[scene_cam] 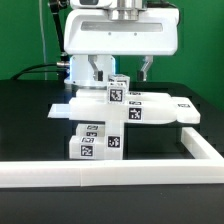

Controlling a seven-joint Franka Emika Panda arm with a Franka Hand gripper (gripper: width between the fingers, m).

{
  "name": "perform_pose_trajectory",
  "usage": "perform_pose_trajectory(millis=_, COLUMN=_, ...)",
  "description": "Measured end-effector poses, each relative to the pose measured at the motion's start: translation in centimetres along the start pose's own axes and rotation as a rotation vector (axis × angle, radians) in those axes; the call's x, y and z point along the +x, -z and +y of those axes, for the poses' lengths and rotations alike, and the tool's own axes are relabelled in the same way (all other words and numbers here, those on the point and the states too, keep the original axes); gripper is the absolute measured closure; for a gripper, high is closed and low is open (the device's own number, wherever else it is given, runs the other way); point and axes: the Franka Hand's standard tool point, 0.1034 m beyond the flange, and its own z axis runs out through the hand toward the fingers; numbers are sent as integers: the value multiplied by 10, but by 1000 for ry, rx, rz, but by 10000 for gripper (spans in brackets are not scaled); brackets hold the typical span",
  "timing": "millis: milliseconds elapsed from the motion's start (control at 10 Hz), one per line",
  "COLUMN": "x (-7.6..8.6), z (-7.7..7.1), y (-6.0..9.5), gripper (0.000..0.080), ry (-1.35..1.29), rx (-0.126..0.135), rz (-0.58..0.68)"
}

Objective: Assemble chair

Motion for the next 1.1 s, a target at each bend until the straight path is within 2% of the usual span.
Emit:
perform_pose_trajectory(millis=300, x=0, z=1, y=0, gripper=150, ry=164, rx=-8, rz=-3)
perform_pose_trajectory(millis=500, x=0, z=1, y=0, gripper=172, ry=170, rx=-9, rz=-4)
perform_pose_trajectory(millis=600, x=0, z=1, y=0, gripper=367, ry=163, rx=-9, rz=-4)
perform_pose_trajectory(millis=700, x=0, z=1, y=0, gripper=504, ry=136, rx=-9, rz=-3)
perform_pose_trajectory(millis=900, x=0, z=1, y=0, gripper=515, ry=97, rx=-7, rz=-3)
perform_pose_trajectory(millis=1100, x=-1, z=3, y=0, gripper=515, ry=-102, rx=-2, rz=-1)
